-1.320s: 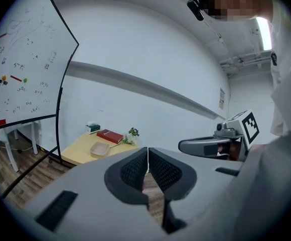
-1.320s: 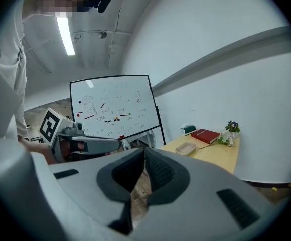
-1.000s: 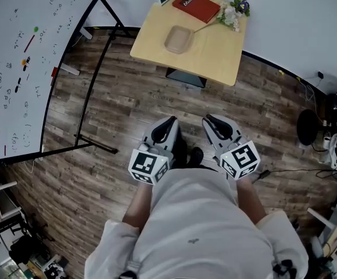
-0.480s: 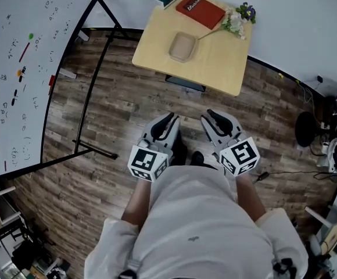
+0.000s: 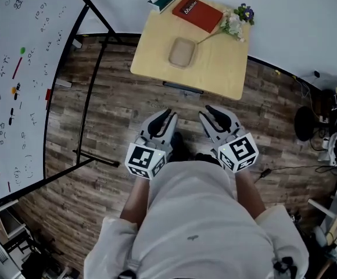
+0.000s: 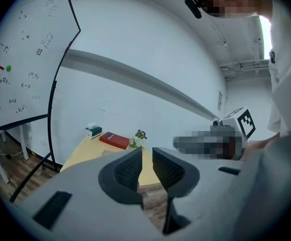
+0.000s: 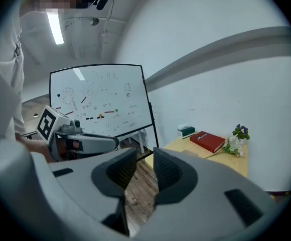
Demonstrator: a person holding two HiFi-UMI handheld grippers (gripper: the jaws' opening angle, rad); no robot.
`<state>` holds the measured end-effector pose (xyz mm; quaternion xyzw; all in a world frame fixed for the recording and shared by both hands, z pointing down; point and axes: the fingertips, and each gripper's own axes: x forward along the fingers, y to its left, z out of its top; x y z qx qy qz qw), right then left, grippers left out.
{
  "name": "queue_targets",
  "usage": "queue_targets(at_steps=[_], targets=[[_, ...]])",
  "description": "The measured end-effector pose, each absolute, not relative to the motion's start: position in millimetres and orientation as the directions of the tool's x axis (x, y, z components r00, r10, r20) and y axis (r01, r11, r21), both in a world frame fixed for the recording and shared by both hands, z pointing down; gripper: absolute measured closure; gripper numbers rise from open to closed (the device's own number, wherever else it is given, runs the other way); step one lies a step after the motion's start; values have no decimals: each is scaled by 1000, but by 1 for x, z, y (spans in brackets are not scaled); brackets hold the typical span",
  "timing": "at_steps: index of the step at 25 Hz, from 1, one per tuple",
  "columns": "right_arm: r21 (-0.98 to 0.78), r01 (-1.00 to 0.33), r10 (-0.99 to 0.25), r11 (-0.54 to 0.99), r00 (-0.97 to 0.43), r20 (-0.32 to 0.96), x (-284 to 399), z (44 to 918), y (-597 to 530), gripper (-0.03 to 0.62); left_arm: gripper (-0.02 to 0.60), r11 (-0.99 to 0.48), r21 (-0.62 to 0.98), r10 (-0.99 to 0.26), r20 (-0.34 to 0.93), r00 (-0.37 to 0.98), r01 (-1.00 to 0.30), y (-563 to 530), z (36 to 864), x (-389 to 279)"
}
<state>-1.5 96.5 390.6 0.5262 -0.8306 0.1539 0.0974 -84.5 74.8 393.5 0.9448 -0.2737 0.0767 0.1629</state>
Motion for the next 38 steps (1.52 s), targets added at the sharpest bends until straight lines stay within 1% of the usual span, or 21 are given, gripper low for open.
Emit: queue_targets(at_steps=[8,16,27,38], targets=[[-154,-914,-838,376,-406,364,-9,404,82,487,528,-801,292,-466,243,851,-523,59,401,-89],[-126,-913,-823,389,-406,398,-14,410,68,487,528,-790,312,-462,263,847,-528,52,408,-93],[-125,-879,-779,459,-467,419,-7,420,25,491,528,-747,316,-515,283,809,-585,17,410,-88],[-124,-824,-699,553,-539,470,8,444,-43,494,528,-697,315,-555,331,763,-644,-34,419,-66]])
